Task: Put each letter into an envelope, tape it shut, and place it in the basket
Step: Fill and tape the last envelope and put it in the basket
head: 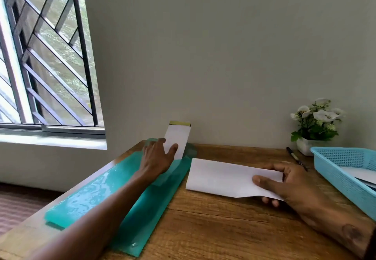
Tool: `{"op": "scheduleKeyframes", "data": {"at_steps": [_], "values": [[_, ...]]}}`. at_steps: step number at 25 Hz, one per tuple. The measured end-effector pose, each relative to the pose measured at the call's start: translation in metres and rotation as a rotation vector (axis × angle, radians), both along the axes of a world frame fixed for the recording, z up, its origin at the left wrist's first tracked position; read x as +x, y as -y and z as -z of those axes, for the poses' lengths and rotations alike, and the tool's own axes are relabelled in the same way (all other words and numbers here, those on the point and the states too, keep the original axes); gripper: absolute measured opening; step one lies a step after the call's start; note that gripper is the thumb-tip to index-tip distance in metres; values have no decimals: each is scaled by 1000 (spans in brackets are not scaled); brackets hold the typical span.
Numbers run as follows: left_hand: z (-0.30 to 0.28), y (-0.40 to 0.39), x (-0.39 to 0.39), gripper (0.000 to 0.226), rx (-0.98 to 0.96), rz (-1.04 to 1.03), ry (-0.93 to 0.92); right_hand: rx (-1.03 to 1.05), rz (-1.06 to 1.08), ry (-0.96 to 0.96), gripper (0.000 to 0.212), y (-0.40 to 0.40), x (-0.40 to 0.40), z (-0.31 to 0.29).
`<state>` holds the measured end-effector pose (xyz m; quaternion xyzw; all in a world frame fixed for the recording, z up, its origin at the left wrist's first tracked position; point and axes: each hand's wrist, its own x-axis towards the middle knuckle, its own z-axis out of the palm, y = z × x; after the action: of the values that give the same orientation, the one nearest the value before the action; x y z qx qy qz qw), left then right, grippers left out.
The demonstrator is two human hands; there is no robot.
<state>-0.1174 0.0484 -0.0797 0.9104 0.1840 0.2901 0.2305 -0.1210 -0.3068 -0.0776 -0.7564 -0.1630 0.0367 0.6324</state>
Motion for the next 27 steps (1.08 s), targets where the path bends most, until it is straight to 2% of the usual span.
{"op": "scheduleKeyframes", "data": {"at_steps": [3, 5, 7, 9, 11, 13, 15, 17, 23, 25, 27], "values": [[-19, -25, 15, 57, 63, -75, -114, -150, -251, 24, 49, 0, 1, -6], [-24, -41, 20, 61, 10, -57, -287, -257, -448, 13, 58, -10, 5, -13], [-18, -53, 24, 56, -69, -9, -352, -353, -607, -10, 62, -29, 15, -21], [-8, -62, 26, 38, -219, 25, -243, -405, -746, -64, 59, -59, 24, -30], [2, -69, 24, 24, -254, 9, -132, -435, -823, -110, 58, -97, 30, -34], [7, -71, 23, 20, -254, 7, -98, -495, -833, -112, 54, -130, 36, -34], [8, -68, 24, 17, -347, 46, -64, -552, -830, -128, 50, -146, 39, -35], [2, -63, 23, 13, -391, 68, 63, -572, -846, -169, 49, -149, 41, -35], [-55, -43, 2, 18, -347, 96, 748, -562, -805, -166, 48, -149, 39, -30], [-76, -38, -11, 17, -313, 156, 864, -532, -790, -117, 46, -145, 35, -27], [-85, -34, -22, 15, -254, 199, 879, -521, -734, -20, 43, -137, 29, -23]]}}
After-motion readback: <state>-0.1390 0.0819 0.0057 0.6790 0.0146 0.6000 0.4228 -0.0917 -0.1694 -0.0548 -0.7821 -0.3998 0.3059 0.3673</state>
